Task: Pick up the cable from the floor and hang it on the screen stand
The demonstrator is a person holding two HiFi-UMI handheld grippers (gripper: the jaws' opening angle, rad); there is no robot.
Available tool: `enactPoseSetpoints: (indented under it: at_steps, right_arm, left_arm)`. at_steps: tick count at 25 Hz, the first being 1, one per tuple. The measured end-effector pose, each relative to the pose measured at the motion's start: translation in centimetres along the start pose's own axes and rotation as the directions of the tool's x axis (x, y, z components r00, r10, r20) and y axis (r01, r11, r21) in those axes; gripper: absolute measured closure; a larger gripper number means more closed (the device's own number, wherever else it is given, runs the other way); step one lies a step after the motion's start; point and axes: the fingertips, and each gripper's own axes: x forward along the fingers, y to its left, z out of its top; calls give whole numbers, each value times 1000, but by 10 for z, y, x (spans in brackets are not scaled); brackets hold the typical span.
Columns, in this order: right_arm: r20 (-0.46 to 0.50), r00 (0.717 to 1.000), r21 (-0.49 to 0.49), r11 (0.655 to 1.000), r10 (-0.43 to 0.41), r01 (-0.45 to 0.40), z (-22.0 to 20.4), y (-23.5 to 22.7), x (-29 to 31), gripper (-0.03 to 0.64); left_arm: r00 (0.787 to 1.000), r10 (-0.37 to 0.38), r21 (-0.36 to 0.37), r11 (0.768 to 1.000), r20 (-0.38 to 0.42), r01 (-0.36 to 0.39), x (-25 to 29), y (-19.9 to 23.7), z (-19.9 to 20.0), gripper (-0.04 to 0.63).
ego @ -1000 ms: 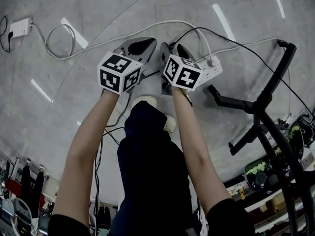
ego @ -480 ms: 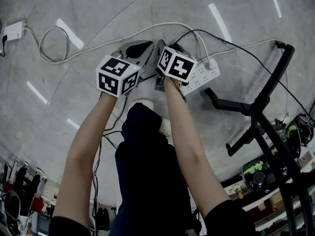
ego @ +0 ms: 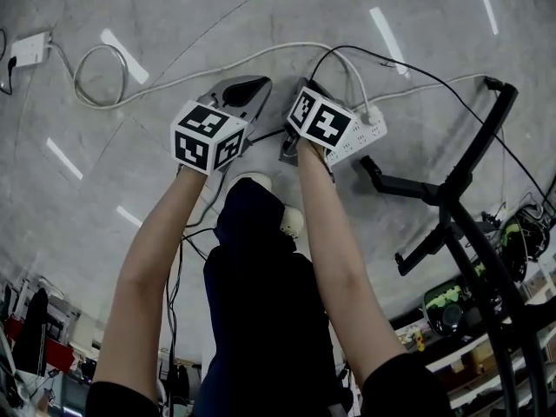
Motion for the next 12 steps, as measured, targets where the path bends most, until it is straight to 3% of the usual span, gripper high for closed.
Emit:
enactPoseSetpoints:
  at_steps: [12]
  right_arm:
    - [48,996,-26,997,76,-75,46,33,-90,545]
  left_arm:
    - [1000,25,21,999,10,-25,-37,-48,51,588]
